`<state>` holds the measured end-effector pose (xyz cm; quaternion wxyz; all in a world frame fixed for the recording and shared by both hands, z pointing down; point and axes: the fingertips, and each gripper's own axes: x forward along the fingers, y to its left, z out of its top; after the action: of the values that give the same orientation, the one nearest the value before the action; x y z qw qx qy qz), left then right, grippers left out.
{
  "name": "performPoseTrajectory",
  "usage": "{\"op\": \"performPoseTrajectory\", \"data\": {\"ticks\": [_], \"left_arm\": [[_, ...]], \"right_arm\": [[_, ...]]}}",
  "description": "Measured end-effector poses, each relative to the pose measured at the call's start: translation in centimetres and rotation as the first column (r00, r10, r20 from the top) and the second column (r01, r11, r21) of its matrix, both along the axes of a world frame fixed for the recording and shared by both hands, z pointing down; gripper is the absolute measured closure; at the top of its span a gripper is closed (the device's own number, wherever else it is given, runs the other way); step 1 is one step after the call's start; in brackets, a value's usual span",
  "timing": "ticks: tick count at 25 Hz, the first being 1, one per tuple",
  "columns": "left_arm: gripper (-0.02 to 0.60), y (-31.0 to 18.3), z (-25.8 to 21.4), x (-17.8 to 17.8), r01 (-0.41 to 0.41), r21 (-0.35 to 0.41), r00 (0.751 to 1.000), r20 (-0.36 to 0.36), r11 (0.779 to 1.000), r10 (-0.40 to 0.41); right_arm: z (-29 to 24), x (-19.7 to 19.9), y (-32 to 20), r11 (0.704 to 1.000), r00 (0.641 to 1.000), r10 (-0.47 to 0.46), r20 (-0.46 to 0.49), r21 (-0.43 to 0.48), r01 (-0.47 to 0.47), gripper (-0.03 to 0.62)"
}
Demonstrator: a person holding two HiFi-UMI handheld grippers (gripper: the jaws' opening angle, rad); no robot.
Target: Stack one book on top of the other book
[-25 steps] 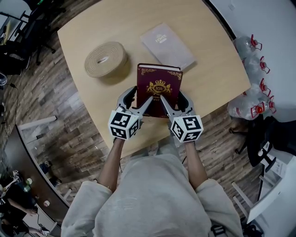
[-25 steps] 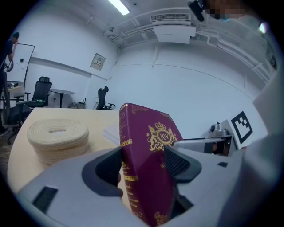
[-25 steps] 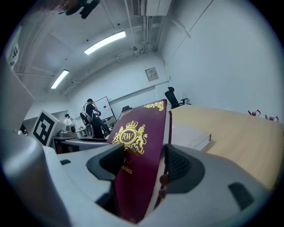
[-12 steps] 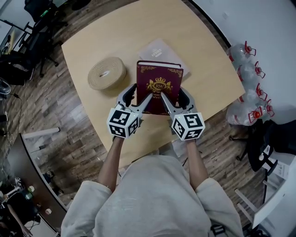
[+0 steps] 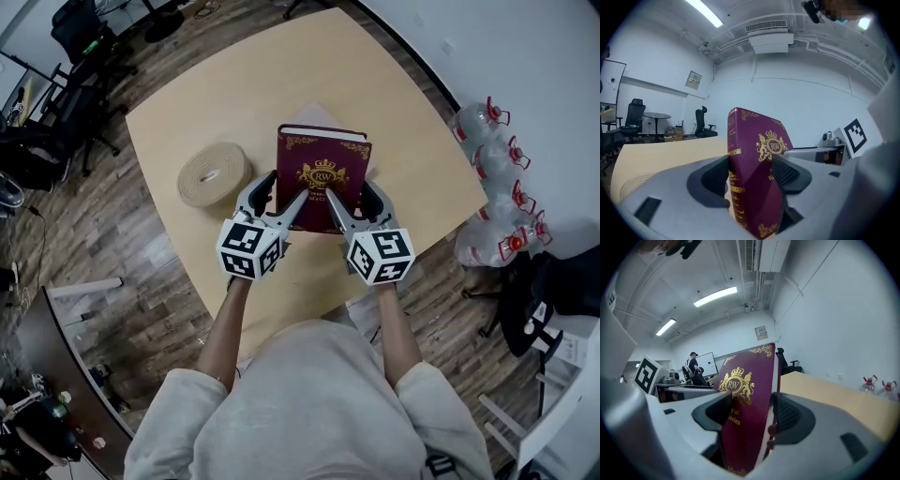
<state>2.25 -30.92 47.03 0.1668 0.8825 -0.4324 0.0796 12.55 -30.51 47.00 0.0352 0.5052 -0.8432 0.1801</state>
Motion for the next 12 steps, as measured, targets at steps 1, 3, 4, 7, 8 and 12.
{"op": "performPoseTrajectory", "data": {"ticks": [1,3,4,7,8,12], "left_arm": [[0.295,-0.3,-0.1,0.2,-0.001,0.002,1.0,0.002,1.0,0.001],[0.295,-0.9,-0.3,0.6,-0.006,0.005,1.0,0.005,1.0,0.006],[0.296,-1.3,-0.3,0.8,-0.008,0.005,1.0,0.007,1.0,0.008],[0.296,-2.4,-0.3,0.9,-0.006,0.003,1.0,0.009,1.0,0.006],[0.296,-2.7,-0.3,1.0,-0.006,0.003,1.0,0.009,1.0,0.006],[0.298,-4.2,-0.2,1.4,-0.006,-0.003,1.0,0.014,1.0,0.006]], "right_arm": [[-0.1,0.2,-0.3,1.0,1.0,0.001,0.0,0.002,-0.001,0.318],[-0.3,0.6,-0.9,1.0,1.0,0.002,0.001,0.003,-0.002,0.318],[-0.3,0.8,-1.3,1.0,1.0,0.002,0.001,0.002,-0.002,0.318],[-0.4,1.0,-2.4,1.0,1.0,-0.001,-0.001,-0.001,0.001,0.319],[-0.4,1.0,-2.8,1.0,1.0,-0.001,0.0,-0.003,0.001,0.319],[-0.2,1.5,-4.3,1.0,1.0,0.002,0.002,-0.013,-0.002,0.321]]}}
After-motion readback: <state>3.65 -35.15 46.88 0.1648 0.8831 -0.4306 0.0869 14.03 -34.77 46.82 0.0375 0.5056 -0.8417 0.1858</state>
